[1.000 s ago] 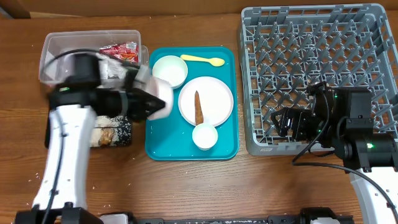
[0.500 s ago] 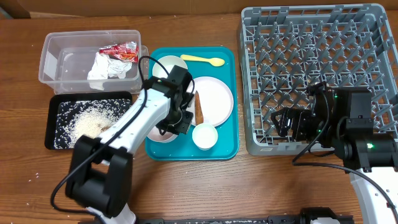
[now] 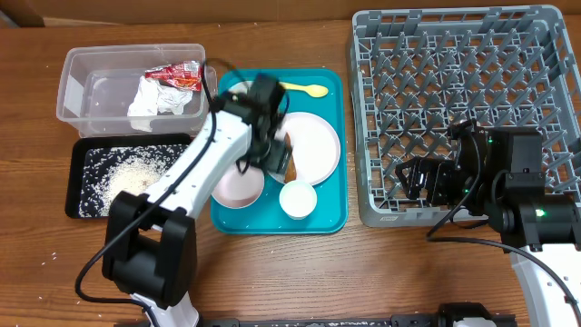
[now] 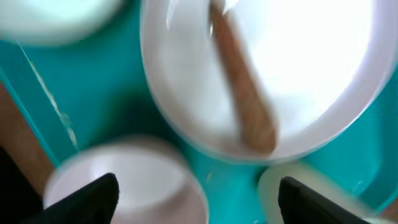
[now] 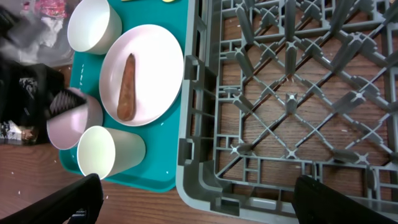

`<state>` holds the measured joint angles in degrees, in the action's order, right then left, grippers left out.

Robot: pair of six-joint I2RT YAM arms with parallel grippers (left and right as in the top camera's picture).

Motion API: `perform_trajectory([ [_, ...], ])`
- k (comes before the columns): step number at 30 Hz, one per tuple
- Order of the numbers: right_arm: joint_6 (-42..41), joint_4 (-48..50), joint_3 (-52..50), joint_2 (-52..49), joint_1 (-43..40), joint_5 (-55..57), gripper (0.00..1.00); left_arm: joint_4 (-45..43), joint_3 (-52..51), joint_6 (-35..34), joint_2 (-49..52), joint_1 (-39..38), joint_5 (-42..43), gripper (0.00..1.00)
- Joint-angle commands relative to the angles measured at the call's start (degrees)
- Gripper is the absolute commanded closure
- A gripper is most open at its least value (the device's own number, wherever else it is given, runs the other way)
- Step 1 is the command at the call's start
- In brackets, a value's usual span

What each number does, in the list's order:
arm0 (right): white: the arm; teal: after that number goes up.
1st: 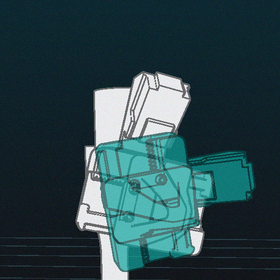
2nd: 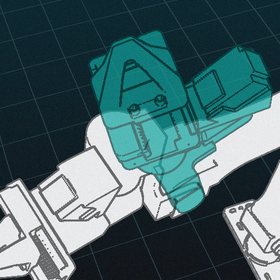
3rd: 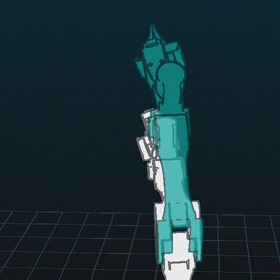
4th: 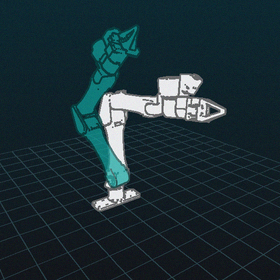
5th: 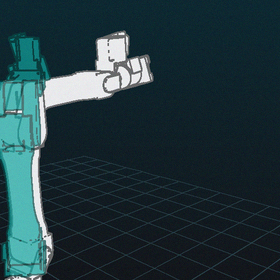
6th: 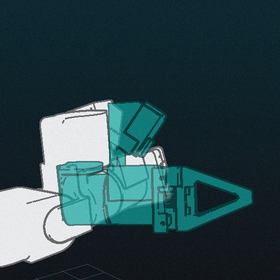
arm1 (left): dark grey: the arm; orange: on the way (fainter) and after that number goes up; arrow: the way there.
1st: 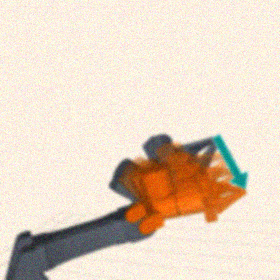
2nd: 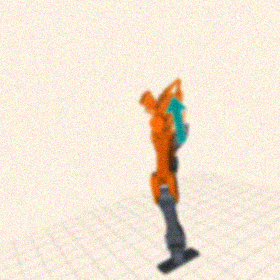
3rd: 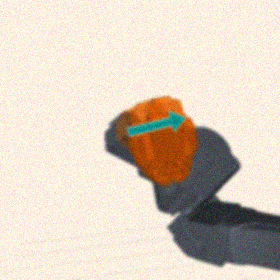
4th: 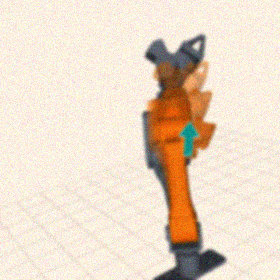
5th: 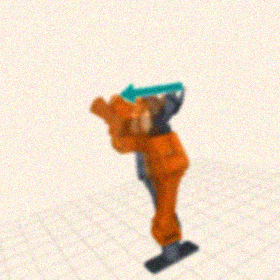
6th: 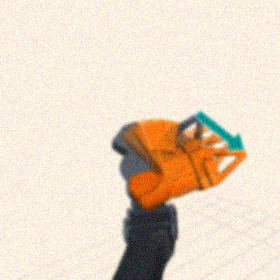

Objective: Sort waste into correct bins and load items into the dishwasher
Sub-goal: 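Grasp the brown food stick on the white plate with the left gripper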

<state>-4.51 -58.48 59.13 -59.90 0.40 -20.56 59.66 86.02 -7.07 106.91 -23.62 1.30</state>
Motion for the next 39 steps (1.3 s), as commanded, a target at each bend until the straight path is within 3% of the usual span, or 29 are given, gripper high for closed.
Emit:
perform_trajectory([
  [1, -0.13, 0.26, 0.94, 0.24, -0.11, -0.09, 0.0, -6.23, 4.22, 3.72, 0.17, -0.35, 2.05, 0.16],
  [4, -0.13, 0.26, 0.94, 0.24, -0.11, -0.09, 0.0, -10.78, 4.17, 3.04, 2.4, -0.42, 3.48, 0.21],
  [8, -0.13, 0.26, 0.94, 0.24, -0.11, -0.09, 0.0, -11.52, 4.17, -5.18, 7.72, -0.83, 3.43, 0.22],
  [16, -0.13, 0.24, 0.94, 0.24, -0.11, -0.09, 0.0, -11.61, 4.15, -5.14, 13.53, -3.15, 2.99, 0.28],
  [20, -0.13, 0.22, 0.94, 0.24, -0.11, -0.09, 0.0, -11.72, 4.15, -5.16, 15.63, -3.52, 2.99, 0.45],
  [25, -0.13, 0.22, 0.94, 0.24, -0.11, -0.09, 0.0, -11.96, 4.15, -5.25, 17.42, -3.52, 3.08, 0.82],
  [29, -0.13, 0.24, 0.94, 0.24, -0.11, -0.09, 0.0, -11.96, 4.7, -6.12, 17.35, -3.52, 3.23, 0.89],
  [34, -0.13, 0.2, 0.94, 0.24, -0.11, -0.09, 0.0, -4.24, 14.23, -7.28, 16.7, -2.99, 4.2, 0.96],
  [39, -0.13, -0.17, 0.94, 0.24, -0.11, -0.09, 0.0, 13.29, 33.0, -6.91, 16.35, -0.66, 0.11, 0.96],
])
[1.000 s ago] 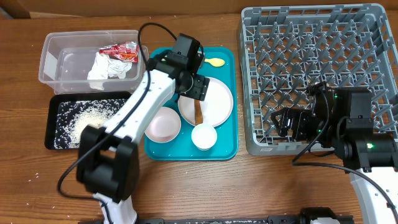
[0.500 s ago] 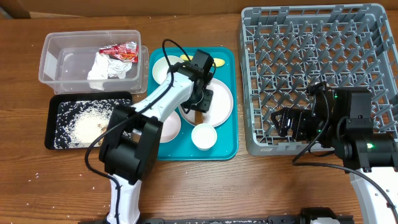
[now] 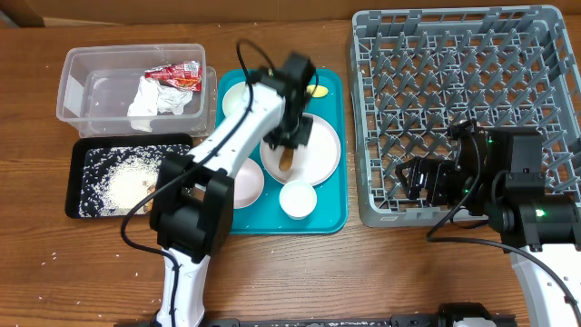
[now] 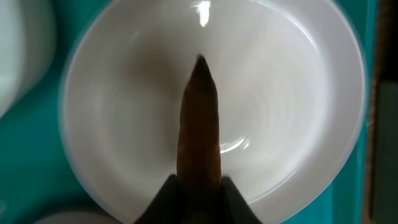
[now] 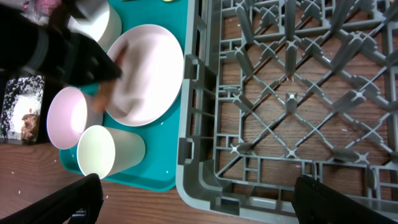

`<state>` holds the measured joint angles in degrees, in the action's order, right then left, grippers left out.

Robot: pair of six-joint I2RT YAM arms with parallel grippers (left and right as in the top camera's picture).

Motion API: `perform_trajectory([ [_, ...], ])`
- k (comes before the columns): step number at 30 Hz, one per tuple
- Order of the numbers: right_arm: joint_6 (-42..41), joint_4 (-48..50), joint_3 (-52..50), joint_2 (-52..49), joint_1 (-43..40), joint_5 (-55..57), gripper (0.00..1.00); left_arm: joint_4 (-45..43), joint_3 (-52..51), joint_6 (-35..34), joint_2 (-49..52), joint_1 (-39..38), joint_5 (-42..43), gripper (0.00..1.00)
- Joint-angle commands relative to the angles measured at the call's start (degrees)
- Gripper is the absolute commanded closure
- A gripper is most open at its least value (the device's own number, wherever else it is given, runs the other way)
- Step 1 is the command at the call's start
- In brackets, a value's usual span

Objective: Sort waste into correct bins and load items into the dishwasher
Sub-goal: 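Grasp the brown food stick on the white plate with the left gripper, then drop the food stick onto the black tray with the left gripper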

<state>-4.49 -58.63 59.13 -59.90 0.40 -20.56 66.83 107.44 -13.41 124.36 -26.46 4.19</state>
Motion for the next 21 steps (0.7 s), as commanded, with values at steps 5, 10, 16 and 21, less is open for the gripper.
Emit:
perform_trajectory([
  [5, -0.15, 0.04, 0.94, 0.24, -0.11, -0.09, 0.0, 24.74, 30.62, -0.42, -2.08, 8.35, -5.51, 0.96],
  [10, -0.17, 0.0, 0.94, 0.24, -0.11, -0.11, 0.0, 30.01, 32.17, 3.39, -7.15, 15.43, -4.15, 0.96],
  [16, -0.17, -0.09, 0.94, 0.24, -0.11, -0.11, 0.0, 27.74, 3.8, 1.36, -23.37, 23.47, -8.48, 0.96],
  [21, -0.17, 0.04, 0.94, 0.24, -0.11, -0.11, 0.0, 15.13, -17.29, -2.99, -32.09, 30.75, -9.03, 0.96],
])
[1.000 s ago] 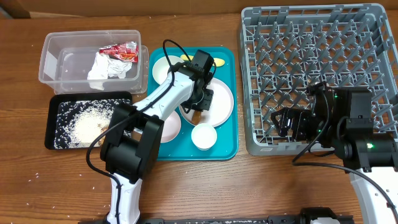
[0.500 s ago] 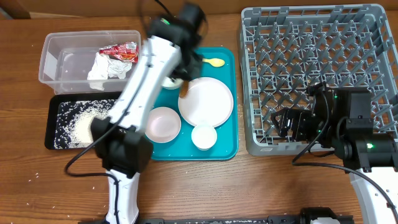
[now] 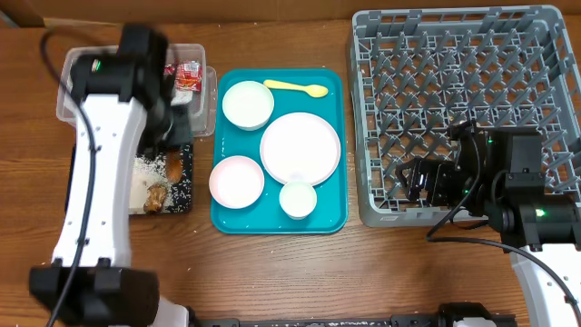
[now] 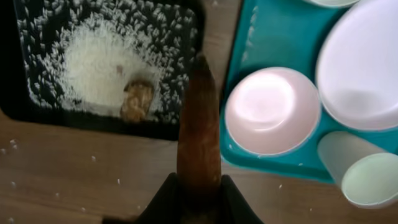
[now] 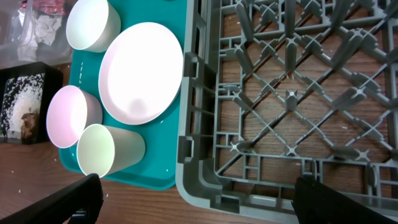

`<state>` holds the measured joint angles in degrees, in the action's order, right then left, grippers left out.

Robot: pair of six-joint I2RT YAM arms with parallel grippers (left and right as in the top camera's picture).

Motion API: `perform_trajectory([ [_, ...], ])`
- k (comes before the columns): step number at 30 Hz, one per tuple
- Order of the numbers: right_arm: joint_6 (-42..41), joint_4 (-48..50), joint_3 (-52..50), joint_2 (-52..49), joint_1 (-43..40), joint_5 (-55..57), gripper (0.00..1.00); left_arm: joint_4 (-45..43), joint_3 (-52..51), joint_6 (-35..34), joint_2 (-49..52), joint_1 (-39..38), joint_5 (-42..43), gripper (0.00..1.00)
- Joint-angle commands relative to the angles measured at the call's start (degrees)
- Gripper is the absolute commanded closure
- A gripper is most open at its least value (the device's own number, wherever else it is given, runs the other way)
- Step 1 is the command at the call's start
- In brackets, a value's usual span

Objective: Sort waste into correct bins and load items into the dishwasher
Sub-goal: 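Drop the food stick onto the black tray with the left gripper, then reach the right gripper to the pink bowl and grasp its rim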

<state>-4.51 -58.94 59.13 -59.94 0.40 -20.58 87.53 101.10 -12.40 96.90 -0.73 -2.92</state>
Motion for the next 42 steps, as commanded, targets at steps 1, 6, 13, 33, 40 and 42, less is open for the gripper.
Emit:
perform_trajectory([
  [1, -0.15, 0.35, 0.94, 0.28, -0.11, -0.09, 0.0, -8.17, -14.03, -5.16, -5.92, 6.62, -1.95, 0.96],
  [6, -0.15, 0.26, 0.94, 0.28, -0.11, -0.09, 0.0, -24.85, -29.68, -10.54, -9.9, 16.87, -0.57, 0.96],
  [13, -0.15, 0.37, 0.94, 0.28, -0.11, -0.09, 0.0, -53.22, -48.59, -22.21, -8.83, 24.76, -0.04, 0.89],
  [33, -17.42, 29.62, 2.84, -2.19, 18.69, 4.2, 0.07, -35.3, -24.92, -4.11, -11.63, 24.7, 18.05, 0.36],
  [40, -19.71, 35.85, 9.64, -21.53, 37.11, 9.16, 0.08, -27.02, -16.11, -0.59, -14.16, 24.65, 20.13, 0.3],
  [42, -19.52, 32.11, 15.96, -28.94, 40.46, 9.51, 0.09, -26.91, -16.06, -0.37, -14.8, 24.65, 20.11, 0.24],
])
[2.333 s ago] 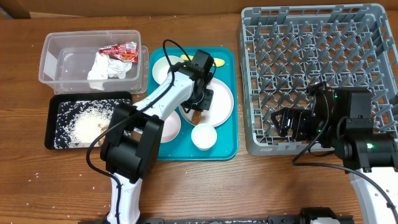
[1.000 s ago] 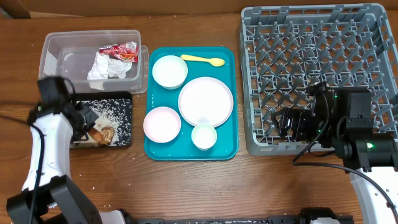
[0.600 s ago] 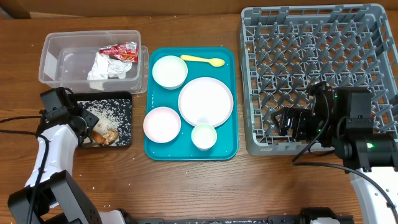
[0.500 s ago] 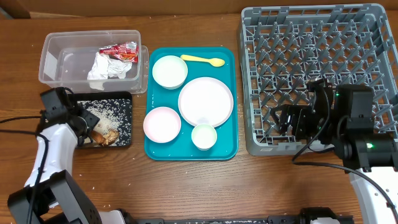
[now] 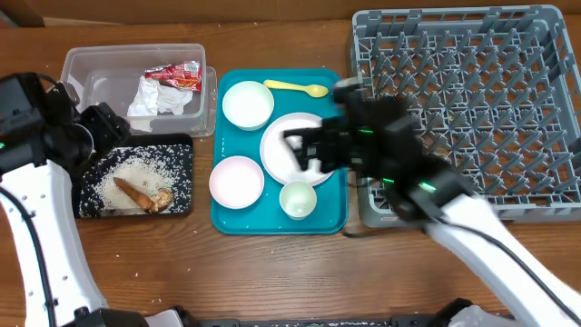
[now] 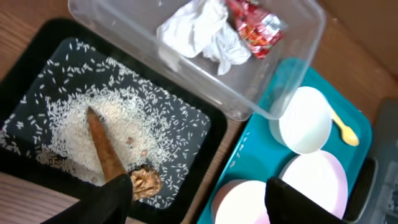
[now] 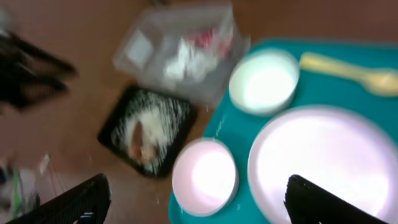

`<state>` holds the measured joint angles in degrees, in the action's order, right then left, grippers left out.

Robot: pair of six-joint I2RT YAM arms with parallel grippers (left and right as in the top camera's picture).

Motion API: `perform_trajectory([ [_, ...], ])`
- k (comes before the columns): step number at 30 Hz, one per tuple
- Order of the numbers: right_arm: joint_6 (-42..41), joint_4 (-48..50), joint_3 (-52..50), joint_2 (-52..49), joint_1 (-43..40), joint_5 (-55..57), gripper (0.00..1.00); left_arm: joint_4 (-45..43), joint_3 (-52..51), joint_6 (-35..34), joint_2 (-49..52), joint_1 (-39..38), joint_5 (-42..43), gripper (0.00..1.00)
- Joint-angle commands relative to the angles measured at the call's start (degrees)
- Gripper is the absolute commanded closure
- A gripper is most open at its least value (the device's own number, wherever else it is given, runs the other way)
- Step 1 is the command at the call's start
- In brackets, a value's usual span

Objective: Sort waste into correct bins and load items into the dishwasher
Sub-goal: 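Reach the right gripper to the pink bowl and grasp its rim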

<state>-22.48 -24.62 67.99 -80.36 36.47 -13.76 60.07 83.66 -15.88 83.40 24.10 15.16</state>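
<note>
A brown food stick (image 5: 130, 190) lies on the rice in the black tray (image 5: 183, 145), also seen as the stick (image 6: 104, 152) beside a brown clump (image 6: 144, 182). My left gripper (image 5: 98, 127) hangs open and empty above the tray's left end, its fingers (image 6: 115, 200) wide apart. My right gripper (image 5: 305, 151) is open over the white plate (image 5: 292, 125) on the teal tray (image 5: 331, 213). In the blurred right wrist view, the plate (image 7: 323, 162) and pink bowl (image 7: 205, 176) lie below that gripper (image 7: 202, 202).
The teal tray also carries a white bowl (image 5: 248, 103), a yellow spoon (image 5: 295, 88), a pink bowl (image 5: 236, 179) and a green cup (image 5: 297, 198). A clear bin (image 5: 86, 68) holds tissue and a red wrapper. The grey dish rack (image 5: 472, 109) stands right.
The brown stick has left my left gripper and lies in the black tray. That gripper is now open and further left. My right arm has moved from the rack's front to over the teal tray.
My left gripper was open over the plate with the brown stick on it. Then it was shut on the stick. Then it held the stick above the black tray. Now the stick lies on the rice, and my right gripper is over the plate.
</note>
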Motion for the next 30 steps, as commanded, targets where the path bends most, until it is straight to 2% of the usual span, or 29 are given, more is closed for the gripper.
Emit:
perform_trajectory([
  [1, -1.51, -4.96, 11.04, -12.46, 5.88, 3.28, 0.09, 0.59, 1.38, 3.08, -1.33, -0.17, 2.01, 0.2],
  [2, -1.25, -10.23, 17.4, -18.21, 7.65, 5.07, 0.1, 1.11, 1.29, 3.06, -1.29, -0.17, 2.03, 0.1],
  [4, -0.66, -15.32, 23.28, -23.39, 8.94, 6.56, 0.13, 1.55, 1.11, 3.06, -1.27, -0.17, 2.03, 0.0],
  [6, -0.07, -19.37, 27.43, -27.5, 9.64, 8.07, 0.16, 2.03, 0.94, 3.04, -1.29, -0.17, 2.05, 0.0],
  [8, -0.09, -21.27, 28.35, -31.19, 9.7, 8.83, 0.3, 2.29, 0.92, 3.06, -1.29, -0.17, 2.03, 0.0],
  [10, -0.07, -21.79, 28.3, -32.52, 9.66, 9.27, 0.39, 2.29, 0.94, 3.06, -1.27, -0.17, 2.03, 0.0],
  [19, -0.07, -22.05, 28.3, -39.26, 9.66, 10.56, 0.41, 2.29, 0.92, 3.06, -1.27, -0.17, 2.03, 0.0],
  [23, -0.09, -21.86, 27.96, -41.42, 9.64, 10.73, 0.62, 2.29, 0.92, 3.06, -1.29, -0.17, 2.03, 0.0],
  [26, -0.09, -21.81, 27.93, -42.29, 9.64, 10.71, 0.62, 2.29, 0.94, 3.06, -1.27, -0.17, 2.03, 0.0],
  [30, -0.09, -22.03, 27.93, -43.1, 9.64, 10.69, 0.76, 2.29, 0.92, 3.06, -1.27, -0.17, 2.03, 0.0],
])
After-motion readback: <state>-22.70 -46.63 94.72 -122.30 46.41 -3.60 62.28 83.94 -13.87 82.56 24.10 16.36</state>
